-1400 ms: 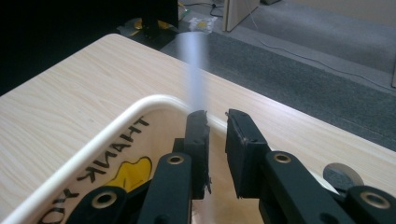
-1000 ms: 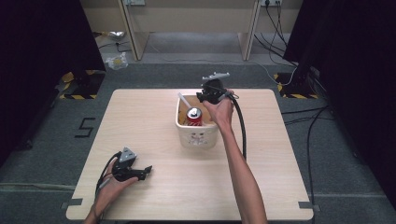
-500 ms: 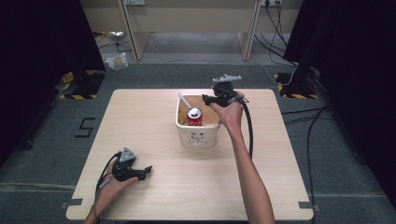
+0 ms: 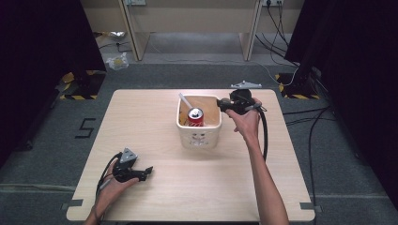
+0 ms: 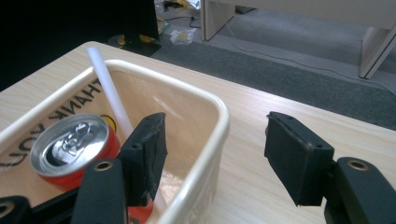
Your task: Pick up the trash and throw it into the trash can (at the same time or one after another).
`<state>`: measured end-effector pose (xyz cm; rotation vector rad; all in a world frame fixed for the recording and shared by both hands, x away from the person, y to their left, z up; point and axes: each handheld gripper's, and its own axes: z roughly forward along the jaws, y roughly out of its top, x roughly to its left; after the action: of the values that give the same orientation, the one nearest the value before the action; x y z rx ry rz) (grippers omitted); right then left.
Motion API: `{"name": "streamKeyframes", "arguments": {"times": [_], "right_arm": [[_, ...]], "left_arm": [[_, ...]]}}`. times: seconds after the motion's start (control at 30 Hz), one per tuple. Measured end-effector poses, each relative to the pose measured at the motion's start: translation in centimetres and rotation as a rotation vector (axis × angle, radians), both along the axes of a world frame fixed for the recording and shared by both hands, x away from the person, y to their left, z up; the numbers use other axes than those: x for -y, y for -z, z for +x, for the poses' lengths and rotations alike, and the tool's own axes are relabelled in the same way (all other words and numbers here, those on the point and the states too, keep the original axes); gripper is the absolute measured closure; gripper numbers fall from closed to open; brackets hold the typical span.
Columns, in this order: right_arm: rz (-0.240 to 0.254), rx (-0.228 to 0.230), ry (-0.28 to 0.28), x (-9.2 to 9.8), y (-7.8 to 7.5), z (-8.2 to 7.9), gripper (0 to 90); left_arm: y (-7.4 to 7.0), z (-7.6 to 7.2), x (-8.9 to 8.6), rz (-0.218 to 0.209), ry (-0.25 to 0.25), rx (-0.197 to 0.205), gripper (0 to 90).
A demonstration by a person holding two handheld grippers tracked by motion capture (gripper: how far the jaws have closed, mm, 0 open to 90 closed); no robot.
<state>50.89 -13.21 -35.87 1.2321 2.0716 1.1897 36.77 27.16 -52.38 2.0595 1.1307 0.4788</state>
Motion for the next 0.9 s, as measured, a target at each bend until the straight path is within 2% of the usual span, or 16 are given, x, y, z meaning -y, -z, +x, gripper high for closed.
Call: {"name": "streamKeyframes", "arguments": {"times": [0.4,0.9], "right_arm": [[-0.015,0.005,-0.004,1.5,0.4,-1.5,37.3],[-0.012,0.002,0.018,4.2,1.9,-3.1,36.5]], "left_arm": [[0.0,0.0,0.0,0.0,-0.001,0.001,14.1],[0.0,0.0,0.0,0.0,0.0,0.001,14.1]]}}
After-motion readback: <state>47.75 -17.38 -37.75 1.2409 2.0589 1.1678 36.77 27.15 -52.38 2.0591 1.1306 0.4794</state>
